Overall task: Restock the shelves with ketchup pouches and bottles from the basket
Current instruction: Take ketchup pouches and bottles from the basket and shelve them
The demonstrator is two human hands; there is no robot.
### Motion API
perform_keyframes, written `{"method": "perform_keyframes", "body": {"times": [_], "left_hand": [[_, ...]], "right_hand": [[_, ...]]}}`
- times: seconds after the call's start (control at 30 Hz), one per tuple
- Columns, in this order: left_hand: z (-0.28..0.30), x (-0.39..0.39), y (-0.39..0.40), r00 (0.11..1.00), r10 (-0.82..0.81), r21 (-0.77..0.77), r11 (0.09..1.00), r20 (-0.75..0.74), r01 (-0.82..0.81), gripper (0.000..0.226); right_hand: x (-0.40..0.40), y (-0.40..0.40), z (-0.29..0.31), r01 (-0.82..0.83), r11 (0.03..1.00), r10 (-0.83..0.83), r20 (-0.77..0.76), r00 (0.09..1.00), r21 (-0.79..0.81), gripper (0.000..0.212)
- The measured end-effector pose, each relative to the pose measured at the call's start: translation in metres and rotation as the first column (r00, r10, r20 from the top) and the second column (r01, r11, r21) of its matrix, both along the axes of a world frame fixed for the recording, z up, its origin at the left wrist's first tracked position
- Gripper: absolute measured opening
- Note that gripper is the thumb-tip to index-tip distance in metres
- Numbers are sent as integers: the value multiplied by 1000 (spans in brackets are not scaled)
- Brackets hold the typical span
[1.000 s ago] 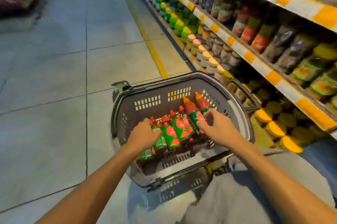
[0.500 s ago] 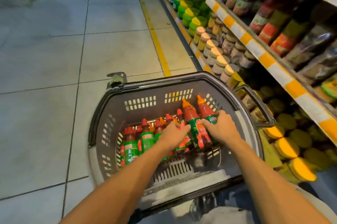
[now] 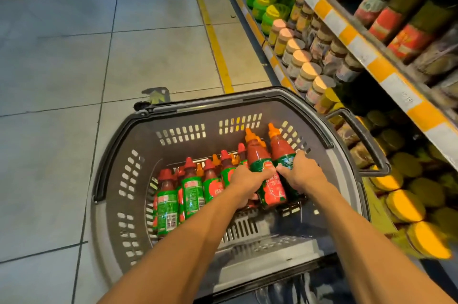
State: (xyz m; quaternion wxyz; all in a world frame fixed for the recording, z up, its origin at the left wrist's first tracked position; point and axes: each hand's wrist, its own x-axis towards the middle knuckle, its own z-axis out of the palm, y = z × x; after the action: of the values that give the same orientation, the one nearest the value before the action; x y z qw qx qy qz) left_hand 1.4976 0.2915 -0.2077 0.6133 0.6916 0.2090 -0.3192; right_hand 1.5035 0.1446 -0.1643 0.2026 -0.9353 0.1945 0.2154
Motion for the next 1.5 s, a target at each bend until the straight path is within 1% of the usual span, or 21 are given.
{"method": "perform_keyframes", "body": {"times": [0.07, 0.17, 0.2, 0.3, 0.4, 0.47, 0.5, 0.63, 0.73, 0.83, 0.97, 1.03, 1.17, 1.23, 1.33, 1.43, 1.5], "left_hand": [[0, -3, 5, 1000, 2, 25, 1000, 4, -2, 39], [3, -11, 19, 999, -5, 86, 996, 38, 2, 33], [5, -15, 24, 999, -11, 96, 995, 50, 6, 33], [16, -28, 42, 995, -27, 101, 995, 92, 17, 44], [33, -39, 59, 990, -25, 96, 995, 140, 12, 55], [46, -47, 65, 984, -15, 89, 996, 179, -1, 57], [53, -50, 67, 980, 2, 69, 997, 198, -16, 57], [90, -62, 68, 959, 45, -28, 999, 280, -38, 62], [125, -72, 64, 939, 36, -82, 997, 341, -8, 62], [163, -84, 55, 915, -15, -130, 989, 404, 74, 57], [212, -108, 32, 871, -102, -177, 961, 481, 210, 57], [238, -125, 15, 834, -164, -199, 930, 527, 309, 56], [286, -167, -26, 716, -299, -210, 822, 631, 529, 56], [304, -191, -52, 653, -359, -207, 752, 667, 625, 54], [323, -230, -94, 564, -435, -181, 658, 702, 731, 52], [330, -269, -138, 473, -498, -123, 583, 727, 803, 50], [330, -296, -166, 414, -535, -80, 538, 737, 839, 56]], "right_hand": [[1, 3, 0, 10, 1000, -10, 5, 1000, -3, 67], [1, 7, 2, 32, 999, -31, -33, 999, 35, 75], [0, 7, 2, 34, 998, -32, -39, 999, 44, 74], [-7, 4, 3, 65, 995, -65, -5, 998, 78, 65], [-20, 1, 7, 106, 989, -113, 64, 992, 108, 68], [-30, -1, 16, 125, 984, -142, 128, 982, 129, 70], [-35, -2, 23, 135, 978, -161, 165, 973, 158, 67], [-62, -12, 65, 125, 955, -205, 296, 933, 268, 49], [-95, -18, 105, 131, 932, -257, 361, 897, 337, 55], [-139, -26, 146, 185, 885, -377, 423, 824, 428, 60], [-204, -42, 204, 246, 855, -481, 518, 708, 457, 58], [-240, -51, 232, 280, 829, -539, 558, 631, 484, 59], [-317, -71, 279, 338, 827, -563, 666, 490, 450, 53], [-356, -82, 295, 387, 806, -587, 689, 426, 448, 62], [-416, -100, 306, 470, 740, -649, 696, 307, 482, 72], [-474, -115, 308, 555, 679, -671, 712, 205, 481, 74], [-511, -123, 305, 599, 628, -691, 710, 136, 496, 73]]}}
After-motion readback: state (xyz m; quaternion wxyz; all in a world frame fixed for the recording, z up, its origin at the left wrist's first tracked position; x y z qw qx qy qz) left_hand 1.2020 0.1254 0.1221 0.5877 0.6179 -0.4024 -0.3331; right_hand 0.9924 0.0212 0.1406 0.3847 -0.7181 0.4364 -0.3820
